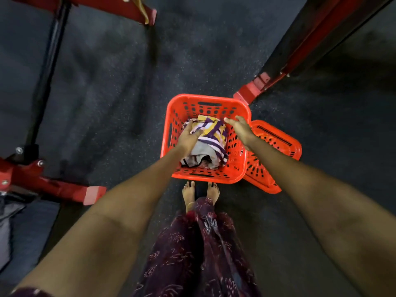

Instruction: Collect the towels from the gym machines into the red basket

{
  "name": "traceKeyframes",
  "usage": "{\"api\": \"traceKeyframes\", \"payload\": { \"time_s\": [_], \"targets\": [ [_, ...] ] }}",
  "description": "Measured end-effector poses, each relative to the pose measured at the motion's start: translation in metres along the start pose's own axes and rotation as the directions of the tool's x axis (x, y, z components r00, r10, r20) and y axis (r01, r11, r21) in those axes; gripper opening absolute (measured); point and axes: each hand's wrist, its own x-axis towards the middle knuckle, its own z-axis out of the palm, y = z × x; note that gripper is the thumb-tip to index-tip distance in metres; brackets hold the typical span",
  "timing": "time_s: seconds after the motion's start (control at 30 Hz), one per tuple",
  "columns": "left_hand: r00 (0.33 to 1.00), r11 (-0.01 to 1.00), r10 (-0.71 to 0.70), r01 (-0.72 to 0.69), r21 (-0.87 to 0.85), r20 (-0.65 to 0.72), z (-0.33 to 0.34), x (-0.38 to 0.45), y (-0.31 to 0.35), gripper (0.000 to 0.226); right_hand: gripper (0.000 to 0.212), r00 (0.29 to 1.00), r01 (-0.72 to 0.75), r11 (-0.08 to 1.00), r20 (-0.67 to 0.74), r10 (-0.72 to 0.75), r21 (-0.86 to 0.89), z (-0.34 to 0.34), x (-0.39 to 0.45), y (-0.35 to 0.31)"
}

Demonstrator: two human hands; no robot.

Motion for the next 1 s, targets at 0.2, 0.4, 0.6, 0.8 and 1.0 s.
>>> {"api": "traceKeyframes", "payload": {
  "time_s": [0.2, 0.4, 0.6, 0.8, 1.0],
  "targets": [
    [0.994, 0.995, 0.102, -0.103, -0.014, -0.044, -0.003, -0.026, 0.068, 0.063, 0.065, 0.991, 0.130, 0.992, 0.022, -0.130, 0.008, -0.008, -0.028, -0.054],
    [0.956, 0.959, 0.278, -0.282, -0.039, -0.093, -0.036, -0.080, 0.169, 0.065, 0.070, 0.948, 0.318, 0.948, 0.019, -0.318, -0.016, -0.018, -0.088, -0.159],
    [0.864, 0.872, 0.487, -0.489, 0.014, -0.131, -0.087, -0.141, 0.265, 0.064, 0.069, 0.841, 0.539, 0.842, 0.028, -0.540, 0.020, -0.016, -0.163, -0.270],
    [0.709, 0.730, 0.670, -0.683, 0.024, -0.220, -0.153, -0.193, 0.340, 0.067, 0.049, 0.705, 0.706, 0.706, 0.037, -0.708, 0.046, 0.008, -0.234, -0.360],
    [0.682, 0.721, 0.659, -0.693, 0.007, -0.318, -0.204, -0.225, 0.347, 0.063, 0.069, 0.643, 0.754, 0.653, 0.125, -0.756, 0.068, 0.054, -0.250, -0.382]
  ]
}}
